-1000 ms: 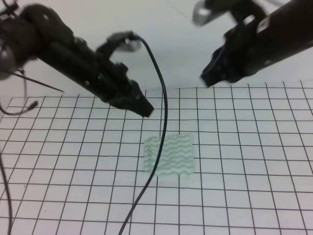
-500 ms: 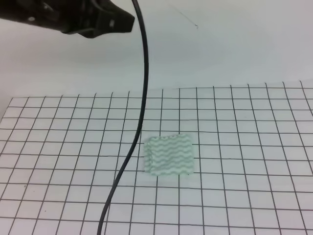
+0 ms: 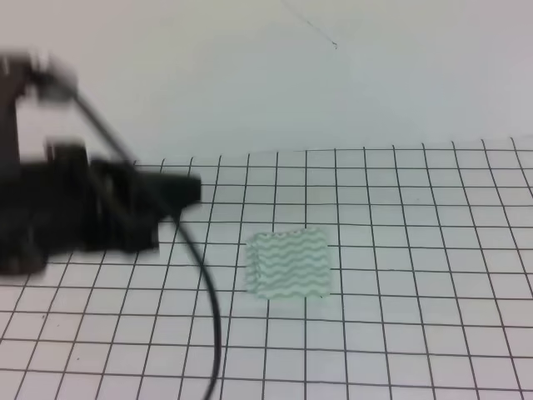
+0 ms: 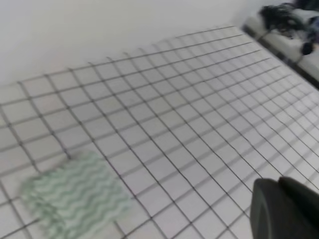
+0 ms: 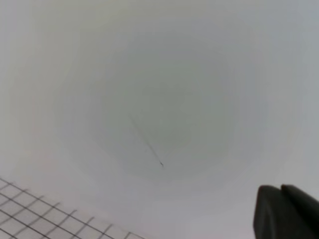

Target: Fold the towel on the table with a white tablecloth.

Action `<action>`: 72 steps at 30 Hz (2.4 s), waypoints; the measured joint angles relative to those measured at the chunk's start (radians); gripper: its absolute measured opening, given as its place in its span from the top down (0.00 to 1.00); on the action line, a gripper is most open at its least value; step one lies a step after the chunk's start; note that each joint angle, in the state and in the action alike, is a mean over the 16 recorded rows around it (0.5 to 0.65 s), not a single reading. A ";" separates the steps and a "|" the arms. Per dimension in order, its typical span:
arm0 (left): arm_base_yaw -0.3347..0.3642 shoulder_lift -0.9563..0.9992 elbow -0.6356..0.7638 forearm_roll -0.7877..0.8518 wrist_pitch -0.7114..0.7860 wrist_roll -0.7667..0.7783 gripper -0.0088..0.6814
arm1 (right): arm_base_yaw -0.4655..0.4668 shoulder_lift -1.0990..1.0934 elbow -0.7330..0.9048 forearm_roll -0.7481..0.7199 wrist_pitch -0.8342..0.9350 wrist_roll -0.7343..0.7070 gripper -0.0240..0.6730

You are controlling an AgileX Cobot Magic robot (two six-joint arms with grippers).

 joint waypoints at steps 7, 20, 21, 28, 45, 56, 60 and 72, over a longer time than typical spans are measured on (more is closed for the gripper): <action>0.000 -0.173 0.229 -0.184 -0.019 0.173 0.99 | 0.000 -0.194 0.228 0.010 -0.030 0.049 0.97; 0.000 -0.319 0.287 -0.223 -0.003 0.219 0.99 | 0.000 -0.282 0.452 0.024 0.067 0.053 0.97; 0.000 -0.321 0.287 -0.223 -0.001 0.219 0.99 | 0.000 -0.282 0.465 0.024 0.070 0.053 0.97; 0.000 -0.323 0.287 -0.191 -0.011 0.281 0.99 | 0.000 -0.282 0.541 0.024 0.080 0.053 0.97; 0.022 -0.446 0.410 0.209 -0.450 0.050 0.99 | 0.000 -0.282 0.599 0.024 0.188 0.053 0.97; 0.143 -0.774 0.666 0.813 -0.503 -0.632 0.99 | 0.000 -0.282 0.599 0.024 0.204 0.053 0.97; 0.180 -0.893 0.775 0.924 -0.496 -0.746 0.99 | 0.000 -0.282 0.599 0.024 0.204 0.053 0.97; 0.201 -1.066 0.967 0.998 -0.416 -0.841 0.99 | 0.000 -0.282 0.599 0.024 0.204 0.053 0.97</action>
